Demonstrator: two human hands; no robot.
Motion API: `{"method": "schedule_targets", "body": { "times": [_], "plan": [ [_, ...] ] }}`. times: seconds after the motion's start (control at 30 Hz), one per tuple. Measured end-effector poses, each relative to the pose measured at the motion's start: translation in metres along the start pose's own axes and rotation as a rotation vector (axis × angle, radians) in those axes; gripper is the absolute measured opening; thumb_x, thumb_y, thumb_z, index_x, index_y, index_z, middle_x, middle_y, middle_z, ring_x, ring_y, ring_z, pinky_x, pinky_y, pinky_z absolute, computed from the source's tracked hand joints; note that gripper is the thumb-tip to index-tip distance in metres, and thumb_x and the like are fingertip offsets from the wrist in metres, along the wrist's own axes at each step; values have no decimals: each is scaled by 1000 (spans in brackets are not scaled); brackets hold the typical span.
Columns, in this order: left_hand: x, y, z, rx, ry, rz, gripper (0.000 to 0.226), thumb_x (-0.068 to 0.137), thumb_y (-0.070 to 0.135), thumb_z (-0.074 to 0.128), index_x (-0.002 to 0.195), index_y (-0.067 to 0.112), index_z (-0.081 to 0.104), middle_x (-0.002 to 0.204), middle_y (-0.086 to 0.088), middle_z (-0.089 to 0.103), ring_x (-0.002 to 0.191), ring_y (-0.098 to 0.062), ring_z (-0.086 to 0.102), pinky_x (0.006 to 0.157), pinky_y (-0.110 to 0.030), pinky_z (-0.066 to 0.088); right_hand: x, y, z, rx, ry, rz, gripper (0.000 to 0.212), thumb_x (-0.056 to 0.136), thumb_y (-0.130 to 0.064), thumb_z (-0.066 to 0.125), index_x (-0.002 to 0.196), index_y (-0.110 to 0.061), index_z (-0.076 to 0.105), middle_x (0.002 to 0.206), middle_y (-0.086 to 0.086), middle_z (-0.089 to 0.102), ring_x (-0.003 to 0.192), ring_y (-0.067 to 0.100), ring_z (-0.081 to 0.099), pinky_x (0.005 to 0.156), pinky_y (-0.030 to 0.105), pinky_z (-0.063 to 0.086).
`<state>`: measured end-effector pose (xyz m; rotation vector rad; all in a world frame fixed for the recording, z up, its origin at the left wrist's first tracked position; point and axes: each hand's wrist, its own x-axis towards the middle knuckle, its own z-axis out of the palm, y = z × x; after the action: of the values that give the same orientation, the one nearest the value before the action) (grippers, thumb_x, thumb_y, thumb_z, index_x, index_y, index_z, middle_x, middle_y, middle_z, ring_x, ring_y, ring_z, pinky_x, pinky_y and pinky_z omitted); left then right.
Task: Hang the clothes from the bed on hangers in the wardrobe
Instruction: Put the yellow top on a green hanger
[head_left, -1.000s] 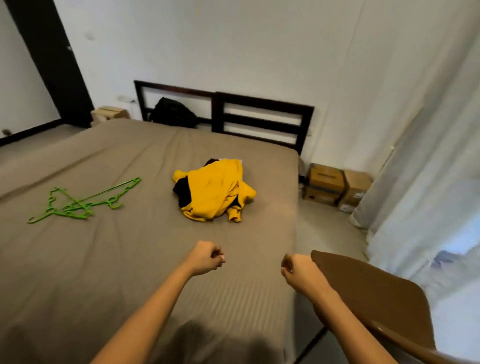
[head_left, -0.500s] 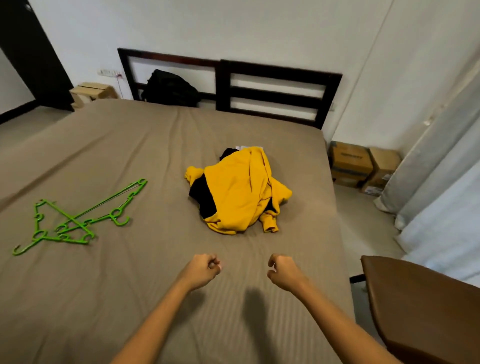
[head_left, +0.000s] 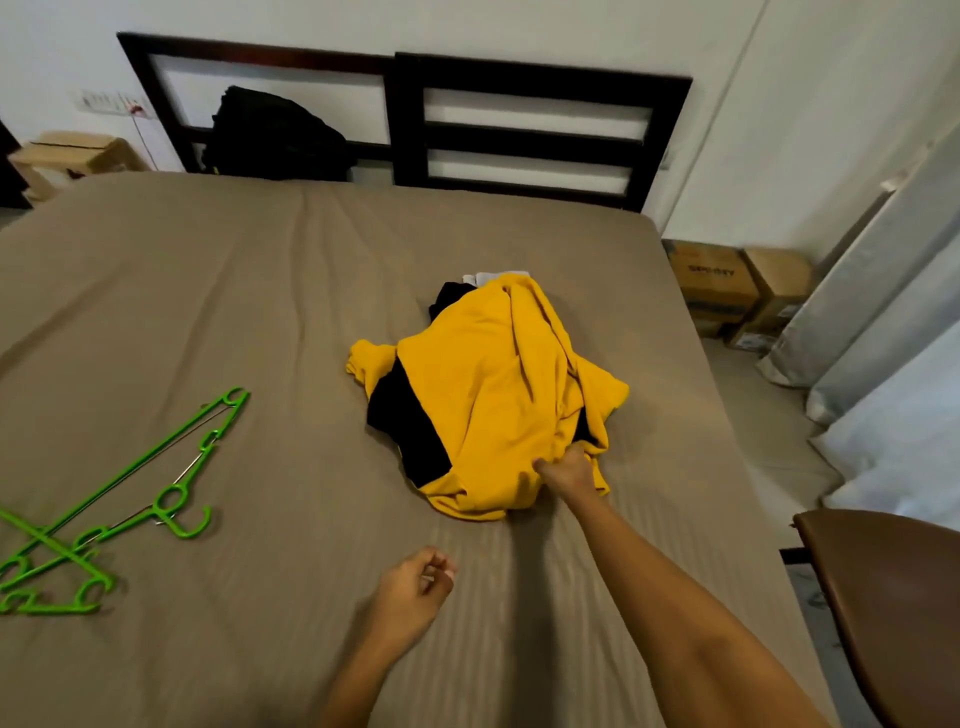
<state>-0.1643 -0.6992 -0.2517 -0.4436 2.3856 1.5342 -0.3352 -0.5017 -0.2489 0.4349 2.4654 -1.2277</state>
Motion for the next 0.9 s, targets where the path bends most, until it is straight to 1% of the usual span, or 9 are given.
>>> {"method": "schedule_targets", "body": {
  "times": [0.1, 0.2, 0.3, 0.4, 0.5, 0.6, 0.73, 0.83, 0.9],
  "plan": [
    [9, -16, 5, -21, 12, -20, 13, 82, 14, 64, 74, 25, 63, 77, 4, 71, 73, -6, 65, 73, -20, 49, 32, -1, 20, 121, 96, 108, 75, 80, -17, 74, 136, 7, 30, 135, 23, 44, 128, 39, 40, 95, 38, 36],
    [20, -26, 1, -9, -12, -49, 25, 84, 9, 65, 73, 32, 65, 81, 16, 69, 71, -5, 64, 70, -16, 49, 41, -8, 40, 112, 142, 8, 29, 85, -12, 63, 109, 2, 53, 102, 19, 56, 109, 40, 54, 78, 38, 40],
    [36, -17, -2, -108, 109, -83, 20, 87, 16, 65, 80, 34, 64, 78, 13, 69, 75, 7, 62, 82, -26, 51, 19, -7, 57, 174, 77, -241, 41, 88, -19, 55, 123, 4, 54, 117, 7, 56, 113, 22, 51, 87, 33, 40],
    [55, 21, -6, -306, 236, -82, 20, 86, 29, 66, 102, 23, 55, 96, 5, 65, 76, 8, 62, 81, -21, 50, -22, 5, 59, 163, -189, -448, 45, 80, -26, 53, 113, 3, 59, 103, 2, 58, 95, 2, 49, 81, 21, 40],
    [76, 48, -1, -234, 90, -80, 88, 55, 69, 62, 126, 22, 40, 110, 0, 55, 95, -15, 58, 79, -22, 46, -66, 15, 60, 3, -603, -571, 10, 75, -15, 49, 80, -10, 56, 70, -9, 46, 65, -2, 40, 60, 21, 32],
    [86, 53, 3, -116, 37, -92, 95, 55, 57, 62, 136, 15, 37, 122, -7, 55, 114, -27, 53, 93, -36, 45, -81, 17, 46, 92, -861, -450, 12, 82, -9, 56, 80, -21, 59, 69, -14, 52, 66, -2, 46, 63, 21, 36],
    [97, 39, -13, -415, 105, -212, 66, 58, 54, 65, 117, 27, 58, 122, -9, 62, 109, -30, 58, 99, -48, 44, -37, 41, 11, 6, 13, -487, 55, 69, -48, 63, 117, -21, 63, 117, -7, 62, 108, 15, 57, 88, 41, 48],
    [94, 63, -28, -615, 41, -201, 44, 83, 26, 66, 125, 18, 55, 117, -10, 62, 105, -31, 58, 96, -45, 46, 3, 43, -2, -556, 43, -518, 119, 58, -51, 78, 151, -19, 11, 157, 9, 7, 144, 30, 6, 115, 45, 15],
    [93, 73, -36, -675, -89, -183, 54, 77, 27, 70, 127, 17, 53, 117, -10, 63, 105, -32, 59, 90, -43, 48, 19, 25, -2, -636, 57, -644, 109, 67, -50, 74, 150, -25, 7, 157, 3, -1, 143, 28, -8, 114, 50, 1]
  ]
}}
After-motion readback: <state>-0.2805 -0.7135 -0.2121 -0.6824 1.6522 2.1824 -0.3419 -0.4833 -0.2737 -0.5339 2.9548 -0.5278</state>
